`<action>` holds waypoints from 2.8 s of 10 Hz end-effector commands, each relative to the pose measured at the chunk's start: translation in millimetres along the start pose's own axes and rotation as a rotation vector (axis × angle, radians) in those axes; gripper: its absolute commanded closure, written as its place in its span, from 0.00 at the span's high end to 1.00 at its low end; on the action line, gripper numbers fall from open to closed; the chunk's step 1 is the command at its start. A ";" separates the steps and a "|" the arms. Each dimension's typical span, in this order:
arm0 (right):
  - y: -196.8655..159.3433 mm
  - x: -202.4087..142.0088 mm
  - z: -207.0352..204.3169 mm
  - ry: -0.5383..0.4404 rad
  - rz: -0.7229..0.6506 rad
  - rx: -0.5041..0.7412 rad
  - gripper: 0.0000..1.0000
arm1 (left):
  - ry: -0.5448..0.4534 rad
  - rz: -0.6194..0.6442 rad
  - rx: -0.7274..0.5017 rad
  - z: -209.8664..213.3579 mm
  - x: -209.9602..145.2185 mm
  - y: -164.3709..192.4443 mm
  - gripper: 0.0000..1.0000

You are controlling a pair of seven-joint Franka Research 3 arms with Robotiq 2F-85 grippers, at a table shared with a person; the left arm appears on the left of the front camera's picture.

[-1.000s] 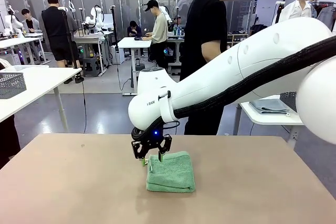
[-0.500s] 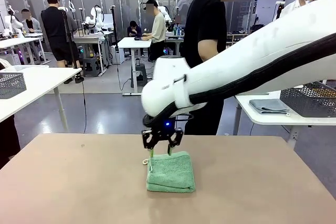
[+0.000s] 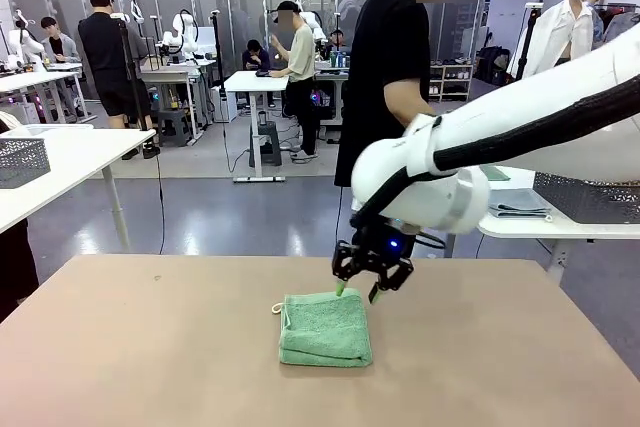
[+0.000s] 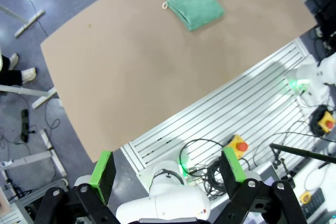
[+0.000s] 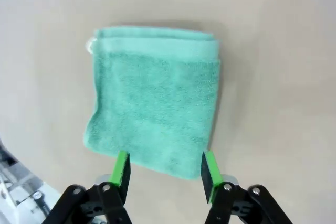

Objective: Fold the towels and place them in the basket.
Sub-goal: Place the folded Towel with hook on the right side of the table.

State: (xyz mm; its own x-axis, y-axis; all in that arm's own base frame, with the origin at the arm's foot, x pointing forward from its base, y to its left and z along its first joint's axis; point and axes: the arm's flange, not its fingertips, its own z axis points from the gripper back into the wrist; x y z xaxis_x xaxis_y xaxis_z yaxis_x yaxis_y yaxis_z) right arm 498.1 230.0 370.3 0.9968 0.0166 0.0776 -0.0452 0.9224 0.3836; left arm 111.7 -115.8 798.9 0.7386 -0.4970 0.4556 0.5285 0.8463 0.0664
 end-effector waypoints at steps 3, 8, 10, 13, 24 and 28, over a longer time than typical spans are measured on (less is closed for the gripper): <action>-64.6 -17.3 -31.2 -0.046 -0.045 0.208 0.68 | -0.012 -0.016 -0.015 7.1 -6.4 -7.6 1.00; -82.9 -14.7 -71.1 -0.045 -0.048 0.281 0.68 | -0.012 -0.016 -0.015 7.1 -6.4 -7.6 1.00; -80.8 -14.4 -79.7 -0.048 -0.054 0.316 0.68 | -0.012 -0.016 -0.015 7.1 -6.4 -7.6 1.00; -72.4 -10.5 -86.4 -0.042 -0.050 0.327 0.68 | -0.012 -0.016 -0.015 7.1 -6.4 -7.6 1.00; -60.8 -17.0 -84.7 -0.023 -0.032 0.321 0.00 | -0.012 -0.016 -0.015 7.1 -6.4 -7.6 1.00; -63.1 -10.3 -84.1 -0.023 -0.060 0.311 0.00 | -0.012 -0.016 -0.015 7.1 -6.4 -7.6 1.00</action>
State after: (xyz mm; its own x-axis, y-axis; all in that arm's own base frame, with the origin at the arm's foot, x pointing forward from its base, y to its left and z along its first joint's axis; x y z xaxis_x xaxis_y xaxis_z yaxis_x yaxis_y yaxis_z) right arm 495.7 204.2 267.6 0.9969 -0.0452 0.0640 -0.0074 0.7590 0.6510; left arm 111.7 -115.7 798.9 0.7384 -0.4972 0.4556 0.5287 0.8462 0.0667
